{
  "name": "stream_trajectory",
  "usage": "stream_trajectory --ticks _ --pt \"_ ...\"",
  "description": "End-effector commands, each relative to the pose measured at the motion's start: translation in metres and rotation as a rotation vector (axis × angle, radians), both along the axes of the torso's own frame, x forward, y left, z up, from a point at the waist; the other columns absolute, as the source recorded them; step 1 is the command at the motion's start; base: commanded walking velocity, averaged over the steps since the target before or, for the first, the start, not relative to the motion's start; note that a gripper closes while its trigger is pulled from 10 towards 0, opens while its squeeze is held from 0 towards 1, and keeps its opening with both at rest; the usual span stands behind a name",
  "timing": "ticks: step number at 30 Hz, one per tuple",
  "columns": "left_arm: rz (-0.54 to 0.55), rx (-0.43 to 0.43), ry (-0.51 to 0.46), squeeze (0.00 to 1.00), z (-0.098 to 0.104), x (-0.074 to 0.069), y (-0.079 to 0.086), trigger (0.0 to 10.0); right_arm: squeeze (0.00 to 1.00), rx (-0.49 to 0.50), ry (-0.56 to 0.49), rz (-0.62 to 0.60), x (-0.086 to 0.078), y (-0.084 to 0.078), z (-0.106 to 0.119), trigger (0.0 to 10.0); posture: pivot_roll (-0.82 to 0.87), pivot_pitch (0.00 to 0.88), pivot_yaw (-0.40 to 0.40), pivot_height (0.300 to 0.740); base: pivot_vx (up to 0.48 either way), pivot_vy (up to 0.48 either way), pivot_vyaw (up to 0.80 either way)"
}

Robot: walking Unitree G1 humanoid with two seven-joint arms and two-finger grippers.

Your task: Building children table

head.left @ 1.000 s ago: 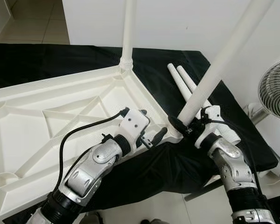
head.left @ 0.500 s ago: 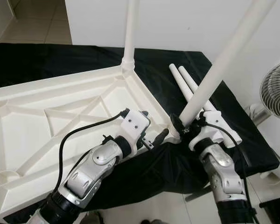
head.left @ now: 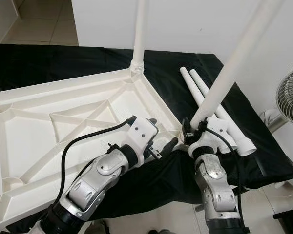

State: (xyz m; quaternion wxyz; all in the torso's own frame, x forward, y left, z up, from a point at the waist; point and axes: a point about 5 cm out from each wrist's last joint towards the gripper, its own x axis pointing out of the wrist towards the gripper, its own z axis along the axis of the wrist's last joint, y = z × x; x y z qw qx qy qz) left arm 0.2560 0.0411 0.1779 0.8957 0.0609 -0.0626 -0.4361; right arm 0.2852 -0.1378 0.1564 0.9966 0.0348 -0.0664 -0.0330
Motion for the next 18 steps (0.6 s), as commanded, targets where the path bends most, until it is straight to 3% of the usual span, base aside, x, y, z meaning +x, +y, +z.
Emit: stream_trajectory --ticks 1,10,11,12,16,18 --pt "-0.173 0.031 0.018 0.0 -0.004 -0.011 -0.008 10.0 1.0 0.015 0.037 -0.064 -0.004 -0.014 -0.008 10.0 0.06 0.135 -0.098 0.74 0.0 0.0 0.0" --pt "-0.165 0.031 0.006 0.0 -0.002 -0.009 -0.009 10.0 1.0 -0.048 -0.017 0.116 0.001 -0.018 0.002 10.0 0.07 0.118 -0.111 0.74 0.0 0.0 0.0" --pt "-0.163 0.032 0.004 0.0 -0.001 -0.009 -0.008 10.0 1.0 -0.055 -0.023 0.186 0.002 -0.018 0.004 10.0 0.07 0.112 -0.112 0.74 0.0 0.0 0.0" --pt "-0.159 0.031 0.003 0.0 0.0 -0.008 -0.007 10.0 0.0 -0.075 -0.035 0.297 0.004 -0.022 0.009 10.0 0.08 0.11 -0.111 0.74 0.0 0.0 0.0" --pt "-0.157 0.032 0.0 0.0 0.001 -0.008 -0.007 10.0 0.0 -0.084 -0.031 0.371 0.007 -0.026 0.011 10.0 0.08 0.111 -0.11 0.74 0.0 0.0 0.0" --pt "-0.155 0.035 -0.003 0.0 0.001 -0.007 -0.006 10.0 0.0 -0.11 -0.019 0.553 0.011 -0.031 0.012 10.0 0.09 0.11 -0.106 0.74 0.0 0.0 0.0"
